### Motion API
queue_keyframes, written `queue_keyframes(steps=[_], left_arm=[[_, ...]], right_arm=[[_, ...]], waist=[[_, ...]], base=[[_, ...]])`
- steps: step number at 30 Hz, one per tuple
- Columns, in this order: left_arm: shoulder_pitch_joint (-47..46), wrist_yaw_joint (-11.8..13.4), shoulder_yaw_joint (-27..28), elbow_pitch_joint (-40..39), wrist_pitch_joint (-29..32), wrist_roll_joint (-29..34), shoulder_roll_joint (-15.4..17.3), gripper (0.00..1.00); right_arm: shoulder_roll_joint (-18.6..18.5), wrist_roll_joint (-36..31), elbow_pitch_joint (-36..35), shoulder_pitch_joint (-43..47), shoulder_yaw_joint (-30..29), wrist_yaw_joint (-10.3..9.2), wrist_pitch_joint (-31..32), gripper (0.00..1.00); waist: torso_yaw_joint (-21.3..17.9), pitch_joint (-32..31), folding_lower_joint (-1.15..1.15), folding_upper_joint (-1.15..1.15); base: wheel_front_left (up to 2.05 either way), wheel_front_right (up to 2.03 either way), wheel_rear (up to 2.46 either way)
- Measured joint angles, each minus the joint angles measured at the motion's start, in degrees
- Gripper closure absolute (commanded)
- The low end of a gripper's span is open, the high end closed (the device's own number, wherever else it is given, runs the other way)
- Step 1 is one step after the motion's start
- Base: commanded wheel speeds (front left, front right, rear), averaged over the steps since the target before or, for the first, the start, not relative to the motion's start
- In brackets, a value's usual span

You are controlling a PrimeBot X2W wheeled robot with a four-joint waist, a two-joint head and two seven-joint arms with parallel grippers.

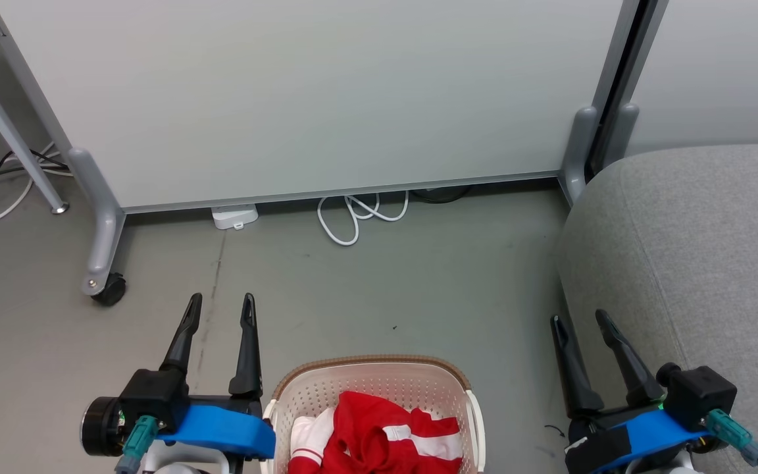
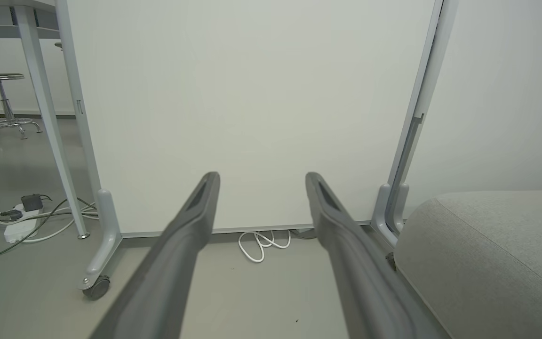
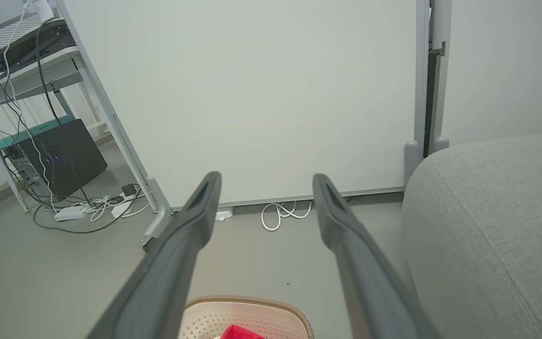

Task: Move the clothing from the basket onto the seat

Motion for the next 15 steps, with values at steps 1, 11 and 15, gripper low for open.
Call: queue_keyframes(steps=[1, 11, 15], left_arm=[[0.0, 0.0, -0.1, 0.0, 0.0, 0.5, 0.0, 0.00], [-0.2, -0.7, -0.5, 0.4, -1.1, 4.5, -0.2, 0.00], [-0.2, -1.0, -0.6, 0.8, -1.5, 6.1, -0.3, 0.00]], right_arm=[[0.0, -0.4, 0.0, 0.0, 0.0, 0.01, -0.1, 0.00], [0.0, -4.5, 0.2, 0.0, 0.6, 0.01, -1.2, 0.00], [-0.1, -6.2, 0.6, 0.0, 0.7, 0.01, -1.6, 0.00]], waist=[[0.0, 0.0, 0.00, 0.00], [0.4, -0.1, 0.00, 0.00], [0.5, -0.2, 0.00, 0.00]], base=[[0.00, 0.00, 0.00], [0.00, 0.00, 0.00], [0.00, 0.00, 0.00]])
